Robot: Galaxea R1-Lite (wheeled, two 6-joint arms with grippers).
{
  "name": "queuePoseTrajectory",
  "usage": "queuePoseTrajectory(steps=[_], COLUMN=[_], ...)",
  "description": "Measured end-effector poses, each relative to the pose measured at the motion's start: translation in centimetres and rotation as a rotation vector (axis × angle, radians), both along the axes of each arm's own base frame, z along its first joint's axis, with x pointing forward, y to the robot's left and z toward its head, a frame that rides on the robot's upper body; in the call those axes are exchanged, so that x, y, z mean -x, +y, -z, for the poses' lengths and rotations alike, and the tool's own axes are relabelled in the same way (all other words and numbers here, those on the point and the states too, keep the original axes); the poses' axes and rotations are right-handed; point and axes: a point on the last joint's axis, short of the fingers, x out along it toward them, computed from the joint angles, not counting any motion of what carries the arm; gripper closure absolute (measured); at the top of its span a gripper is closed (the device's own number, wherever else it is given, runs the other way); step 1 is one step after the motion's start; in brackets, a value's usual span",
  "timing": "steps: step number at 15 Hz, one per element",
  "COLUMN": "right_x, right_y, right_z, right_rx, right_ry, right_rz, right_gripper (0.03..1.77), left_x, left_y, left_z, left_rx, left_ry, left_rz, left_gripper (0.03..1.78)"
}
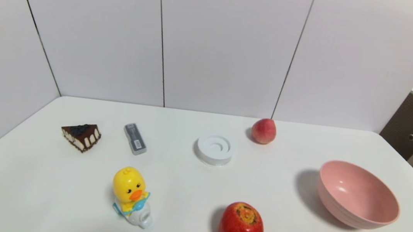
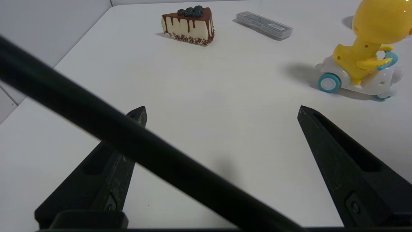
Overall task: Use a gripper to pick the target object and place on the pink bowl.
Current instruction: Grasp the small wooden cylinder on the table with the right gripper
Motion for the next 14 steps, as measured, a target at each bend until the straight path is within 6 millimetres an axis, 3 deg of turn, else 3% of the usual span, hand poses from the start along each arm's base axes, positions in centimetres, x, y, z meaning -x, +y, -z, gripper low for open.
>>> queuePoseTrajectory(steps=[5, 7, 10, 14], right_x=[-0.3, -0.3, -1.2, -4.6], right_y=[0.0, 0.0, 0.0, 0.3], right_z=[-0.3, -3.5, -10.8, -18.8], right_rx=[0.003, 0.001, 0.000, 0.005], right_ry=[0.040, 0.023, -0.021, -0.033], right_rz=[-0.004, -0.008, -0.019, -0.112], right_gripper=[0.09, 0.09, 0.09, 0.09], left_x=[0.0, 0.0, 0.0, 0.0], left_y=[0.0, 0.0, 0.0, 0.0], left_z=[0.0, 0.0, 0.0, 0.0], left_rx=[0.000, 0.000, 0.000, 0.000], left_ry=[0.000, 0.000, 0.000, 0.000], left_rz=[0.000, 0.000, 0.000, 0.000], left_gripper=[0.12, 0.12, 0.12, 0.12])
